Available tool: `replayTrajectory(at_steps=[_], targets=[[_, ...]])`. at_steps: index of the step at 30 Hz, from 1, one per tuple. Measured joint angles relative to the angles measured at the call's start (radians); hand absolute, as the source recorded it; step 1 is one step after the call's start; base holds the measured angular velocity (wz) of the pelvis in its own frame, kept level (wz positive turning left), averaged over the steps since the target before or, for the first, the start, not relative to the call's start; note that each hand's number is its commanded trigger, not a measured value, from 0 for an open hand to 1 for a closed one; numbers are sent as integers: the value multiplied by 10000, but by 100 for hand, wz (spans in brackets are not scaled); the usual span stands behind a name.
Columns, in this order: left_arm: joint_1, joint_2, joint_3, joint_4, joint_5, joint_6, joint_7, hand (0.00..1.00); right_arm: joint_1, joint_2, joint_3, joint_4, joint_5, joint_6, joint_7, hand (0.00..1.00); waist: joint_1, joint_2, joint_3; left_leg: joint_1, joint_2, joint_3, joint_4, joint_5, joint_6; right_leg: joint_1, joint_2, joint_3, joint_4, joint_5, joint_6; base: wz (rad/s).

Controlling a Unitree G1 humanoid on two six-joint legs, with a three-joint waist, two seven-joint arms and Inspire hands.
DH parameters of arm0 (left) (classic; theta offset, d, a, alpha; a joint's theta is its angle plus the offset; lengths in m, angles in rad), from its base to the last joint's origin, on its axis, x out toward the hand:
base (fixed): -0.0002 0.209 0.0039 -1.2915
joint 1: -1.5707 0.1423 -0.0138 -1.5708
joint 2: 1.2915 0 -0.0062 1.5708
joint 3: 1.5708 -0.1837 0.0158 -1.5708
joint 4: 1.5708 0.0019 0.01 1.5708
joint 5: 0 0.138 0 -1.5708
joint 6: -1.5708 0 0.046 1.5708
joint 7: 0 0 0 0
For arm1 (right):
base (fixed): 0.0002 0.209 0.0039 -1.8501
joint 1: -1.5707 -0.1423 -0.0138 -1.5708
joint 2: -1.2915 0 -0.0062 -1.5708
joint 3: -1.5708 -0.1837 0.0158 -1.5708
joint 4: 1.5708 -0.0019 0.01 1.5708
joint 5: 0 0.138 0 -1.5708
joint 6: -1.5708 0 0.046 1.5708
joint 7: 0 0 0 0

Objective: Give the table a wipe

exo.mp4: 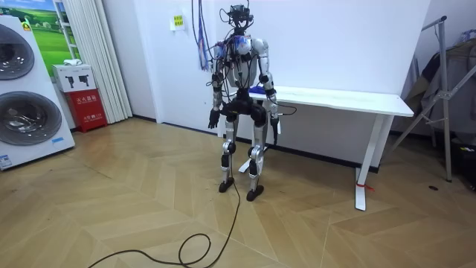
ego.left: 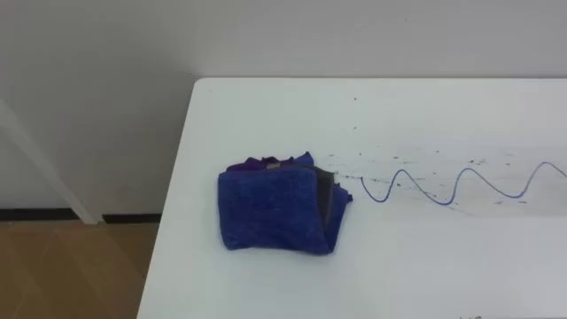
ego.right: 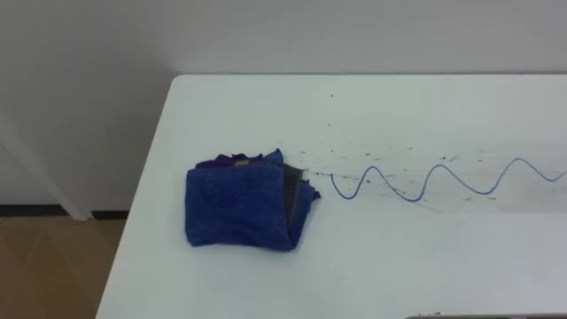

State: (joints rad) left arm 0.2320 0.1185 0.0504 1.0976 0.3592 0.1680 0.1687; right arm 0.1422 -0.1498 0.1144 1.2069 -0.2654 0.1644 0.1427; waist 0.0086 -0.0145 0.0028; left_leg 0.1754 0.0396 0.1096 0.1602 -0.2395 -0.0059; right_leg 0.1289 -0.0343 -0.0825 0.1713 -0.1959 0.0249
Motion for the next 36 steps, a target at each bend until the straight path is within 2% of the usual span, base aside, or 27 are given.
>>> replayTrajectory(at_steps=[11, 17, 20, 23, 26, 28, 29, 31, 33, 36], targets=[[-3, 7, 67, 0, -13, 0, 103, 0, -13, 0, 32, 16, 71, 0, 3, 0, 28, -8, 3, 22, 0, 4, 1, 0, 0, -2, 3, 14, 0, 0, 0, 0], [109, -8, 72, 32, -24, 150, 126, 0, -26, 12, -202, 448, 938, 132, -193, 0, -29, -43, 7, 116, -3, -15, -1, 0, 0, 102, -5, 13, 19, -1, 1, 0], [127, 0, 357, -7, -19, 296, 22, 0, 85, 6, -466, 816, 2008, 317, -411, 0, -50, -122, 21, 256, -5, -1, -10, 0, 0, 259, -9, -17, -29, -18, 0, 0], [171, 8, 875, -84, 7, 350, -68, 0, 363, -22, -1507, 1048, 3266, 349, -718, 0, -66, -141, 16, 294, 5, -2, -83, -17, -24, 289, 5, -2, -43, -33, 0, 0], [260, 44, 1739, -144, 60, 355, -53, 0, 566, -155, -2691, 1329, 4894, 404, -1073, 0, -164, -188, 9, 299, 5, -18, -90, -20, -26, 288, 6, 2, -25, -35, -1, 0], [412, 171, 2250, -179, 61, 379, -38, 0, 773, -316, -3756, 1423, 6123, 444, -1311, 0, -416, -279, -3, 287, 5, -72, -94, -20, -26, 292, 7, -26, -30, -34, -1, 0], [457, 222, 2283, -179, 59, 387, -37, 0, 767, -396, -3999, 1539, 6340, 443, -1377, 0, -485, -298, -5, 285, 5, -77, -95, -20, -27, 292, 8, -25, -29, -34, -1, 0], [485, 392, 2515, -178, 45, 437, -36, 0, 770, -689, -4901, 1719, 6980, 497, -1747, 0, -678, -406, -4, 281, 2, -75, -109, -20, -27, 287, 8, -14, -28, -34, -1, 0], [484, 533, 2664, -180, 46, 436, -27, 0, 731, -930, -5349, 1695, 7346, 550, -1991, 0, -820, -527, -3, 283, 2, -42, -120, -20, -27, 285, 9, -16, -28, -34, -1, -2], [496, 592, 2894, -516, 71, 424, 14, 0, 561, -1421, -6126, 1312, 7492, 556, -2569, 0, -883, -688, 5, 314, -10, -13, -117, -21, -27, 272, 6, 37, -4, -27, 6, -6]])
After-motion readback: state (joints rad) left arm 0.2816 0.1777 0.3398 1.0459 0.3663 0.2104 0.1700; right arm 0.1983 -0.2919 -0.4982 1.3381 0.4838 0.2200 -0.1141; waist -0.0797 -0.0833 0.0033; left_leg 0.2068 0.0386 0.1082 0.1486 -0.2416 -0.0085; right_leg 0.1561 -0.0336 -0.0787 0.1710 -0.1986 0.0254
